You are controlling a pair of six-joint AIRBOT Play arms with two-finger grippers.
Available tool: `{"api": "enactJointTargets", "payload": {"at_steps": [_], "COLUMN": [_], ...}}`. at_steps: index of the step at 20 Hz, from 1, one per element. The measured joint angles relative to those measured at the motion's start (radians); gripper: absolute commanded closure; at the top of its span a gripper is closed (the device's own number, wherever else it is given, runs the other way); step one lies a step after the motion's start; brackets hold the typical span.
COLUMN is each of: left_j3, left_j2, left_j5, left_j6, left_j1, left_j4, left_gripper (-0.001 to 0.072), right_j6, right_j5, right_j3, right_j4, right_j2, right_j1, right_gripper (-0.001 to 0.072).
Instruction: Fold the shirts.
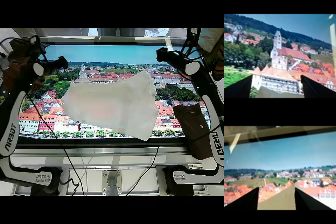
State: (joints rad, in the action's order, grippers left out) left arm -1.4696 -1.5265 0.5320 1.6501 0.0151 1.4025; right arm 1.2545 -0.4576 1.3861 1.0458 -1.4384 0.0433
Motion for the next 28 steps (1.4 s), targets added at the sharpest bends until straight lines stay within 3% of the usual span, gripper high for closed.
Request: {"api": "enactJointTargets", "payload": {"at_steps": [5, 8, 16, 21, 25, 27, 28], "left_j3": [-0.019, -0.014, -0.012, 0.032, 0.196, 0.298, 0.348], "left_j2": [0.124, 0.193, 0.259, 0.266, 0.267, 0.268, 0.269], "left_j5": [0.229, 0.339, 0.528, 0.599, 0.601, 0.566, 0.541], "left_j6": [-0.034, -0.081, -0.175, -0.249, -0.316, -0.325, -0.341], "left_j1": [0.129, 0.177, 0.207, 0.209, 0.211, 0.228, 0.246], "left_j4": [0.158, 0.191, 0.177, 0.069, -0.04, -0.099, -0.15], "left_gripper": [0.0023, 0.0023, 0.0023, 0.0023, 0.0029, 0.0154, 0.0159], "right_j6": [0.091, 0.089, 0.082, 0.063, 0.039, 0.032, 0.032], "right_j5": [-0.395, -0.497, -0.584, -0.58, -0.554, -0.539, -0.537], "right_j3": [-0.103, -0.299, -0.718, -0.882, -0.935, -0.943, -0.947], "right_j4": [0.195, 0.18, 0.069, -0.069, -0.136, -0.15, -0.154], "right_j2": [0.089, 0.182, 0.367, 0.402, 0.408, 0.409, 0.409], "right_j1": [0.134, 0.164, 0.182, 0.182, 0.182, 0.182, 0.182], "right_gripper": [0.0263, 0.0262, 0.0262, 0.0262, 0.0262, 0.0262, 0.0262]}}
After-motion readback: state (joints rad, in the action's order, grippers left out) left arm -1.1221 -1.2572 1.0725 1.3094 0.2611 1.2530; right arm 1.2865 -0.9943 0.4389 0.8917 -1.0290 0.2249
